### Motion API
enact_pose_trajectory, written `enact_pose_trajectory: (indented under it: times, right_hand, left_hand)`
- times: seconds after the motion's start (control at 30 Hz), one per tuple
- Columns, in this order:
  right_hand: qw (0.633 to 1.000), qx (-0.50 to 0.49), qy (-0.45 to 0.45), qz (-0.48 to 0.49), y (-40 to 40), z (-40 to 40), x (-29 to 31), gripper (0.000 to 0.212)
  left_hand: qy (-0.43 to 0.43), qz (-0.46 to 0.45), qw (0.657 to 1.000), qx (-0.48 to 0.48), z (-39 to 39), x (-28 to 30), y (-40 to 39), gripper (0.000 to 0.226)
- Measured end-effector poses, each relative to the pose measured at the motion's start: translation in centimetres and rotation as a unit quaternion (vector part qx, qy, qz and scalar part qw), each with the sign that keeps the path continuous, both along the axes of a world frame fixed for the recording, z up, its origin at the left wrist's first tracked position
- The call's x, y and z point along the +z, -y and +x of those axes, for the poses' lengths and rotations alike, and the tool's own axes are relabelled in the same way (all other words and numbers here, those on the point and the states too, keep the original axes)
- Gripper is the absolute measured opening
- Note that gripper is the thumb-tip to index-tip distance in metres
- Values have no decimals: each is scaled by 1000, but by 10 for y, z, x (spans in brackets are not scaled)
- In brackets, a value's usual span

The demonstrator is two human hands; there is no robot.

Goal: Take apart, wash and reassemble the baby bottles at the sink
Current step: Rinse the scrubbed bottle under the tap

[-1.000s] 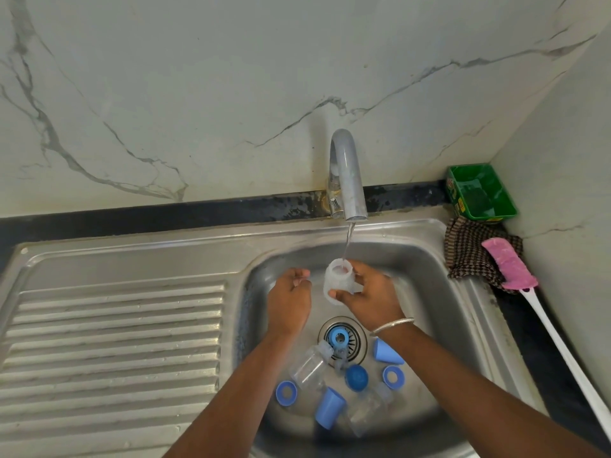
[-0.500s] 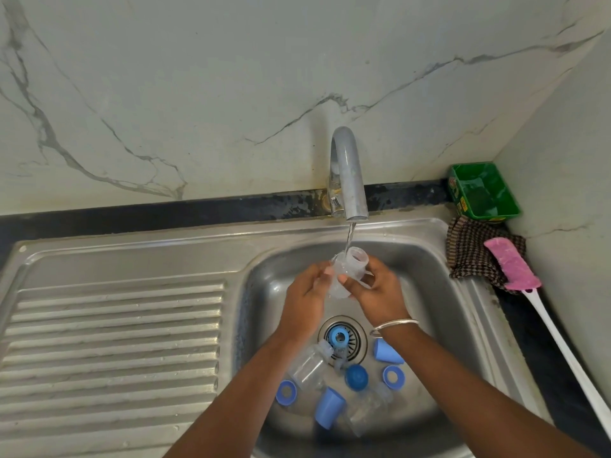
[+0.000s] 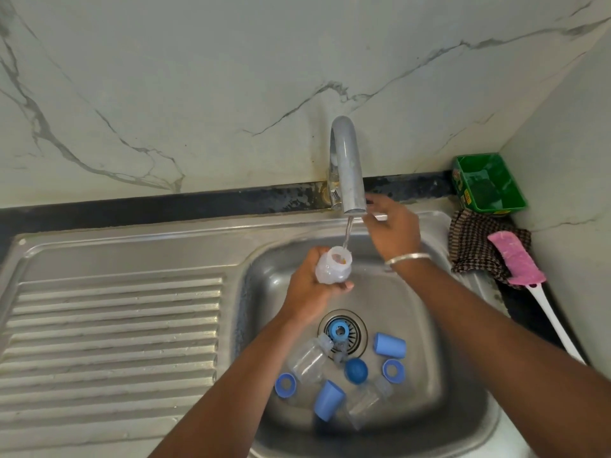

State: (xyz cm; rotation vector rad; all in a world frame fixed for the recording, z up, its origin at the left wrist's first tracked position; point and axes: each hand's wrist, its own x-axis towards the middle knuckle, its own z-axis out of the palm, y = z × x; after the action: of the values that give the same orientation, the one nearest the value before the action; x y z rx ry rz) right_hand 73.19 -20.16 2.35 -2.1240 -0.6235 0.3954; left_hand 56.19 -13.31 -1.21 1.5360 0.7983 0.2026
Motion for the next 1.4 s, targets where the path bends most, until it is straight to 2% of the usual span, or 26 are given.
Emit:
enact_pose_trajectory:
  times: [0.07, 0.13, 0.17, 0.23, 0.3, 0.37, 0.5, 0.6, 0.67, 0.73, 0.83, 0.87, 0.97, 1.07, 1.17, 1.27, 1.4]
  right_hand:
    - [994, 72, 69, -54, -28, 11, 10, 37]
    - [981, 113, 108, -112, -50, 12, 14, 18]
    - [977, 130, 119, -124, -57, 10, 17, 20]
    - [969, 164, 137, -124, -64, 7, 19, 24]
    - [961, 183, 160, -133, -64, 7, 22, 15]
    - [974, 162, 125, -98, -60, 8, 18, 22]
    - [998, 63, -12, 3, -51, -5, 13, 18]
    - [984, -43, -154, 74, -20, -23, 3, 4]
    - [973, -104, -191, 76, 16, -39, -7, 11]
    - [965, -94, -237, 63, 49, -58, -18, 11]
    - [939, -8, -344, 30, 75, -89, -24, 14]
    - [938, 8, -347, 15, 80, -97, -27, 24]
    - [960, 54, -264, -77, 96, -112, -37, 58]
    - [965, 29, -240, -103, 114, -109, -38, 60]
    - [969, 28, -217, -118, 127, -96, -36, 44]
    - [974, 2, -199, -106, 134, -83, -31, 54]
    - [998, 27, -48, -11, 142, -78, -16, 34]
  left_hand:
    - [-18, 30, 999, -6, 13, 5, 0, 53]
    - [-46, 81, 996, -17, 22, 9, -1, 54]
    - [-62, 123, 990, -23, 26, 8, -2, 55]
    - [-103, 215, 970, -46, 28, 7, -5, 61]
    - [-147, 279, 946, -75, 25, 8, -9, 63]
    - [-174, 313, 928, -100, 20, 11, -12, 61]
    - [-231, 242, 938, -92, 8, 18, -9, 58]
    - [-217, 120, 969, -7, 0, 18, -4, 40]
    - [-210, 52, 975, 40, -4, 17, 2, 28]
    - [-228, -10, 972, 55, -3, 14, 11, 31]
    - [-260, -125, 956, 48, 3, 6, 30, 50]
    - [-261, -161, 951, 44, 4, 4, 38, 52]
    - [-245, -296, 920, 83, 2, 4, 62, 54]
    - [-249, -322, 910, 77, -6, 7, 78, 53]
    - [-250, -300, 916, 88, -16, 11, 84, 40]
    - [-252, -237, 932, 110, -24, 13, 88, 24]
    - [-186, -77, 969, 143, -41, 10, 96, 11]
